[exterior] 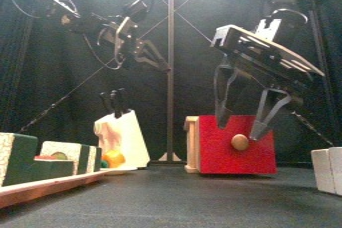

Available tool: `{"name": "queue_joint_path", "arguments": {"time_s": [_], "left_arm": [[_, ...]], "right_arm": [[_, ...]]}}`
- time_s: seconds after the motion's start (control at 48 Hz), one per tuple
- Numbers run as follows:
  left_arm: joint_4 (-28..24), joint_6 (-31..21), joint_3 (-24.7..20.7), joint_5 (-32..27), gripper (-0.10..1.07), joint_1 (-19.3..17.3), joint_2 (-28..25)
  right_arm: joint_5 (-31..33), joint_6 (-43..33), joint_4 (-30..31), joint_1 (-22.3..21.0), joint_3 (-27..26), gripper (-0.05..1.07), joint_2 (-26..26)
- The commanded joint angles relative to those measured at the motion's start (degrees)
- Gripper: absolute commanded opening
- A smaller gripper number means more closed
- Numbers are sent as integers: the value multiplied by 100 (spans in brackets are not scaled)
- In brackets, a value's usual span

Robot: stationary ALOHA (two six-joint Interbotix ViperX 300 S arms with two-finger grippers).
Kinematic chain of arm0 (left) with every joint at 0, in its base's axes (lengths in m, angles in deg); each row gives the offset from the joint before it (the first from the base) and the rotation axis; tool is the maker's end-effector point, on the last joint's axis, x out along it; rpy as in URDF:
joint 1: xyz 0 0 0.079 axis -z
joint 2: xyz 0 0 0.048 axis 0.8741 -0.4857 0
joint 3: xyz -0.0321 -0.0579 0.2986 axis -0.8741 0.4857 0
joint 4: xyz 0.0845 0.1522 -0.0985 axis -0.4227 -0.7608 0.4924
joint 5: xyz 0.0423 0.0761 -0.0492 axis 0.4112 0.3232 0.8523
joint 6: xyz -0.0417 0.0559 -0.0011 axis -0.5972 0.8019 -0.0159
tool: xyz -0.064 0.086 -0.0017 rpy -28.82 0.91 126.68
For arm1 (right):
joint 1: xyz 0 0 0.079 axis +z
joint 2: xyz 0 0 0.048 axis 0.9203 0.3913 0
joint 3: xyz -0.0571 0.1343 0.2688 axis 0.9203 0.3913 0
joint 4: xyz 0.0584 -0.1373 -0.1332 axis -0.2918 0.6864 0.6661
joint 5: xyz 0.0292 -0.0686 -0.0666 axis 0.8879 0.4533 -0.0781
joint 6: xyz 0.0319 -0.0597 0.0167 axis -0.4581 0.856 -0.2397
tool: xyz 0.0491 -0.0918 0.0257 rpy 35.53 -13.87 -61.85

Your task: Grab green sushi piece off plate

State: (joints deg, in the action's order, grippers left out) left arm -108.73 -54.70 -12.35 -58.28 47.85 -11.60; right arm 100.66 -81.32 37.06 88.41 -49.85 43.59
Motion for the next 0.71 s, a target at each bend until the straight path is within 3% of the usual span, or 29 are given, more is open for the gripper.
{"name": "queue_joint_path", "arguments": {"time_s": [0.0,0.292,0.688], "left_arm": [[-9,0,105,70,53,9,325],[-9,0,642,141,53,9,844],[0,0,1406,659,53,53,1688]], "right_arm": [[-9,9,62,53,-149,91,-264],[-88,26,536,211,-650,91,-193],[-853,35,2241,114,-1046,91,360]]}}
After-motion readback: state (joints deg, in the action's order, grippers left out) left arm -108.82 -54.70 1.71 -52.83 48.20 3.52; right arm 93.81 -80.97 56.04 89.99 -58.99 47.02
